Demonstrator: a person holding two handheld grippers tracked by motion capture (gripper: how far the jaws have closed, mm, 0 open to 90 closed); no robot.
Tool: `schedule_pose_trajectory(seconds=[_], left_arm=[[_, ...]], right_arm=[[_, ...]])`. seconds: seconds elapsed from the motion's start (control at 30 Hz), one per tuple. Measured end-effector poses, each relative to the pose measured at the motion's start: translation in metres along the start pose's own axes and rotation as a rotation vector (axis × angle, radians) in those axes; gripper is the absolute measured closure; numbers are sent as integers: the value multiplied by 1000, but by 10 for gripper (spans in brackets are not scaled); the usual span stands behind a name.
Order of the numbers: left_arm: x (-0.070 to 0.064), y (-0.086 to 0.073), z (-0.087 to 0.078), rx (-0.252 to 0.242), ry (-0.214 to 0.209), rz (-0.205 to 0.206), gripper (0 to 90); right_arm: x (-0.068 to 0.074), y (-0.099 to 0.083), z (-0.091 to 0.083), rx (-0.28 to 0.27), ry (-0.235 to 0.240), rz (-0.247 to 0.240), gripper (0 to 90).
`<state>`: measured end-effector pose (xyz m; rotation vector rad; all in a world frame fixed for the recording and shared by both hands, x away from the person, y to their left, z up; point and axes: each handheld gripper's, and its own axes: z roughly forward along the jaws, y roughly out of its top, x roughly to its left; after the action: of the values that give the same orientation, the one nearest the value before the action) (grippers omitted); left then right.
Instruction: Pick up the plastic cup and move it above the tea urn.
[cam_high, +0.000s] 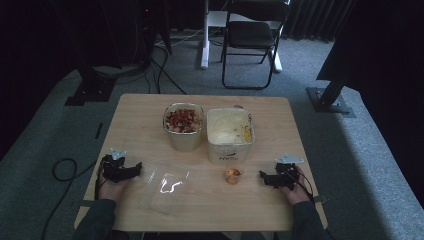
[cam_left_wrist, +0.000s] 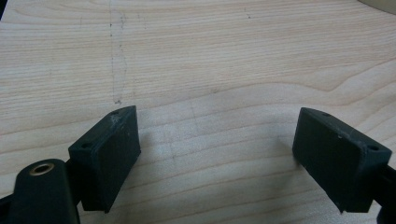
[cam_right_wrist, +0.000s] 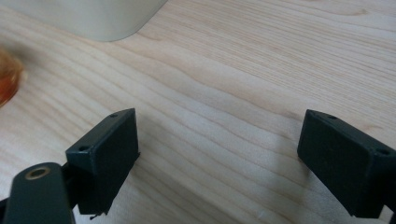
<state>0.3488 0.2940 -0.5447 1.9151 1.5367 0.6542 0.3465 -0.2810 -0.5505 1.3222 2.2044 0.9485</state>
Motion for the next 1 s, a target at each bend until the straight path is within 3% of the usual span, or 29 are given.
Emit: schedule_pose_trajectory(seconds=[0.3, 0.33, 0.5, 0.67, 0.7, 0.73, 0.8, 1.0], left_arm=[[-2, 0, -1, 4, 13, -12, 161], [-2, 0, -2, 5, 12, -12, 205], [-6, 0, -9, 16, 29, -4, 250], [-11, -1, -27, -27, -15, -23, 261], [-13, -1, -31, -39, -33, -23, 268], [-15, 0, -38, -63, -82, -32, 312], [-16, 1, -42, -69, -94, -33, 336], [-30, -3, -60, -84, -150, 7, 354]], right_arm=[[1, -6, -6, 0, 14, -13, 121], [0, -7, -7, 1, 15, -15, 122], [0, -7, -7, 0, 16, -15, 124], [-1, -7, -7, -1, 15, -15, 126], [-1, -7, -7, -1, 14, -14, 126], [-1, -7, -7, -1, 14, -15, 126], [-1, -7, -7, -1, 14, -14, 129], [-1, -7, -7, -2, 10, -10, 137]])
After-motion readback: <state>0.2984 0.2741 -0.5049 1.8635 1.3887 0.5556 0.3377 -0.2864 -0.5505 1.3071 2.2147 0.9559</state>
